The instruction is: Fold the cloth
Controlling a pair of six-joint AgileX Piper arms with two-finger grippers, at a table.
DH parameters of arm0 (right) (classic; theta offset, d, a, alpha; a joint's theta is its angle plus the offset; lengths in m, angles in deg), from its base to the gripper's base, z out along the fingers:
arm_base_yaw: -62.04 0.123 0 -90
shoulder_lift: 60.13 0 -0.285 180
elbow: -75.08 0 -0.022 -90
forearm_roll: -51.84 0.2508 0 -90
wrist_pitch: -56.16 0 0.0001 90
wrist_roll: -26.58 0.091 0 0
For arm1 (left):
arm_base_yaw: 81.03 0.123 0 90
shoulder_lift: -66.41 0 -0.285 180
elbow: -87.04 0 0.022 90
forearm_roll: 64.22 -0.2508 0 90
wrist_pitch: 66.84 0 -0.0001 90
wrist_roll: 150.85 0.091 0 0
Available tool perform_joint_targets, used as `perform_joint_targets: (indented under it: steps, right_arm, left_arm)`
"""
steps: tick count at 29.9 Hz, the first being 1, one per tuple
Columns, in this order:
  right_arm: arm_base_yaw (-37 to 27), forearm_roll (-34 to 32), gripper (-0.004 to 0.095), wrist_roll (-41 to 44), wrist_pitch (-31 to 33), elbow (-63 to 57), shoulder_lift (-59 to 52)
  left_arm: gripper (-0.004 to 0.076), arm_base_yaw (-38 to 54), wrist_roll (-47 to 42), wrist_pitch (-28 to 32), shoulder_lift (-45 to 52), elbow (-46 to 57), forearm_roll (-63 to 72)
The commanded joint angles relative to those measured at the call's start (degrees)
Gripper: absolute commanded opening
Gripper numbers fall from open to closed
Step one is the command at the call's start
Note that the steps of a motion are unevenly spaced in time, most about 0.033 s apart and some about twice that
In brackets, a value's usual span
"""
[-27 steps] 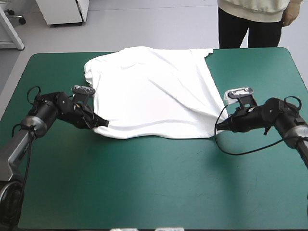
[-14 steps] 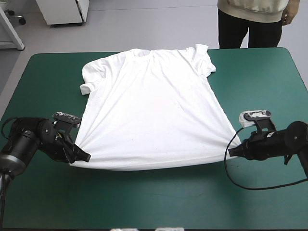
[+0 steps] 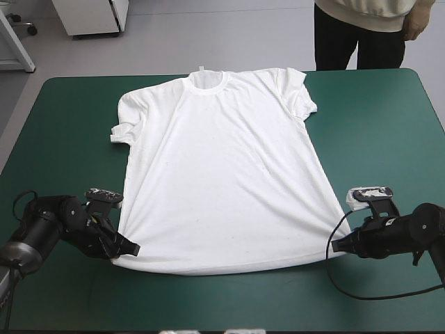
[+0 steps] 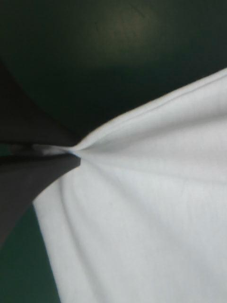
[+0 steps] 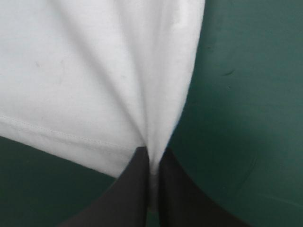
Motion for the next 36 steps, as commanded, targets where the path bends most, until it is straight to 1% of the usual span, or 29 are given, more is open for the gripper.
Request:
perform_joint_targets:
  steps: [1, 4, 9, 12, 18, 22, 25, 28, 31, 34, 36]
  right_arm:
    - [-0.4, 0.2, -0.0017, -0.2, -2.1, 1.2, -0.9]
    - [-0.4, -1.4, -0.0017, 1.6, -1.6, 1.2, -0.9]
    - [-0.4, -4.0, -0.0017, 3.8, 1.3, 1.2, -1.1]
    - [-0.2, -4.2, -0.0017, 4.2, 3.3, 1.2, -1.1]
    - [0.2, -5.1, -0.0017, 4.2, 1.0, 1.2, -1.0]
    - [0.3, -5.1, -0.0017, 4.3, 3.6, 1.2, -1.0]
    - [0.6, -5.1, -0.0016, 4.9, 6.7, 1.2, -1.1]
    - [0.6, -5.4, -0.0007, 4.9, 6.7, 1.2, -1.8]
    - [0.6, -5.3, 0.0063, 4.9, 6.2, 1.2, -1.9]
    - [0.6, -5.0, 0.0199, 4.7, 6.0, 1.2, -1.9]
    - [0.6, -5.0, 0.0308, 4.7, 5.9, 1.2, -1.9]
  left_arm:
    - [-0.0009, -0.1, -0.1, 4.3, 1.4, 0.7, 3.5]
    - [-0.0009, -0.1, -0.1, 5.6, 1.4, 2.2, 5.0]
    - [-0.0009, -0.1, 0.1, 4.5, 1.4, 2.5, 5.0]
    - [-0.0009, -0.1, 0.3, 4.0, 1.4, 2.9, 4.3]
    - [-0.0009, -0.1, 0.6, 6.0, 1.4, 4.0, 2.9]
    - [-0.0008, -0.1, 0.7, 6.6, 1.4, 4.0, 3.8]
    - [0.0025, -0.1, 2.1, 6.6, 1.4, 4.0, 4.9]
    - [0.0074, -0.1, 2.1, 6.4, 1.4, 4.0, 4.9]
    - [0.0104, -0.1, 2.1, 6.0, 1.4, 4.0, 4.9]
    - [0.0154, -0.1, 2.1, 5.8, 1.4, 4.0, 4.9]
    - [0.0208, -0.1, 2.2, 5.5, 1.4, 4.0, 4.9]
